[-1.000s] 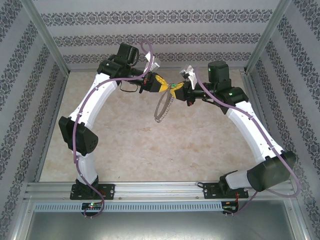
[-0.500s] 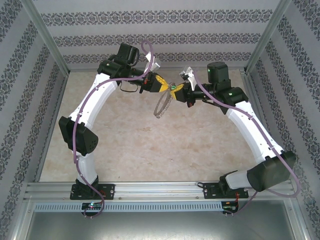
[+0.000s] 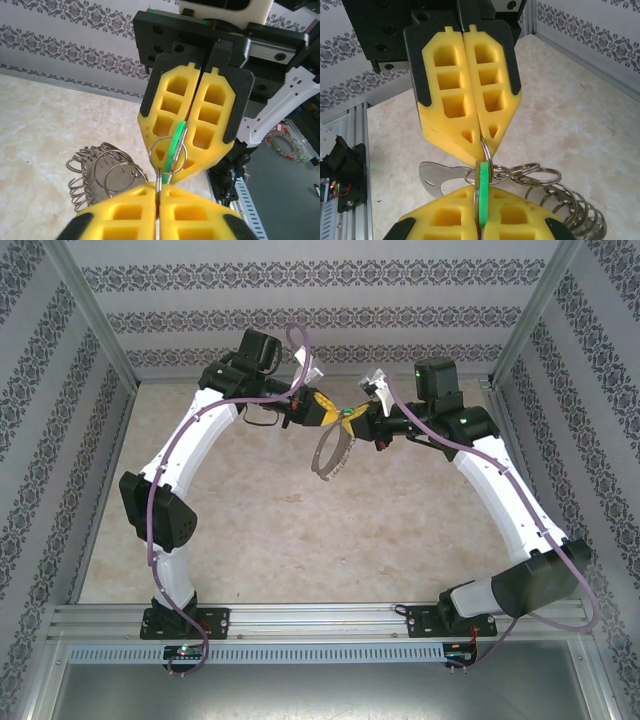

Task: Put the keys on the keyring

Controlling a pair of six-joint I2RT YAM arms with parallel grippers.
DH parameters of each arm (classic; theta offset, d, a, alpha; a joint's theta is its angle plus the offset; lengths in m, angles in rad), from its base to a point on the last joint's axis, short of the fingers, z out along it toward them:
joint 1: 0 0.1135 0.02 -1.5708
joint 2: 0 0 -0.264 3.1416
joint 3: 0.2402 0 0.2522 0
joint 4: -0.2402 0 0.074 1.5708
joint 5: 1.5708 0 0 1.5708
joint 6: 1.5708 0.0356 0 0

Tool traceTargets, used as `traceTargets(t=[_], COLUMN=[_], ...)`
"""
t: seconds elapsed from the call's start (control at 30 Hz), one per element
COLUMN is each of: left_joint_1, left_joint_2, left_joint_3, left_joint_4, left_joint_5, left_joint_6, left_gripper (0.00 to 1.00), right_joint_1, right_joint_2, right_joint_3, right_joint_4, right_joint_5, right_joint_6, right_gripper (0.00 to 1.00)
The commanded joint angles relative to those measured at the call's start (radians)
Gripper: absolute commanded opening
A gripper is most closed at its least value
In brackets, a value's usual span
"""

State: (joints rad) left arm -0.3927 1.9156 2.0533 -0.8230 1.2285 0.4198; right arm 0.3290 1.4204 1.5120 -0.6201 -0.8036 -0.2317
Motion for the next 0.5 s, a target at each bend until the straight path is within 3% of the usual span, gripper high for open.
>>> traceTargets(t=[0.0,0.13,0.47], left_joint_1=[0.001,0.023,0.098], left_joint_2=[-0.043,-0.098,-0.332], left_joint_3=[-0.05,-0.122,-0.432], left_joint_4=[0.118,0.221,0.523], left_joint_5=[-0.084,-0.121,-0.296], left_joint_6=[-0.098,-0.164,-0.346], left_gripper=[0.24,0.34,0.46], right_joint_1=[-0.007,-0.016,-0.03], right_joint_2=[-0.003,-0.005,0.008], right_joint_3=[0.049,0.051,0.033], right_joint_4=[-0.003,-0.028,-0.086], right_joint_5=[0.013,0.024,0.035], right_joint_6=[0.007,0.021,0.041], right_gripper=[0.0,0.0,0.0])
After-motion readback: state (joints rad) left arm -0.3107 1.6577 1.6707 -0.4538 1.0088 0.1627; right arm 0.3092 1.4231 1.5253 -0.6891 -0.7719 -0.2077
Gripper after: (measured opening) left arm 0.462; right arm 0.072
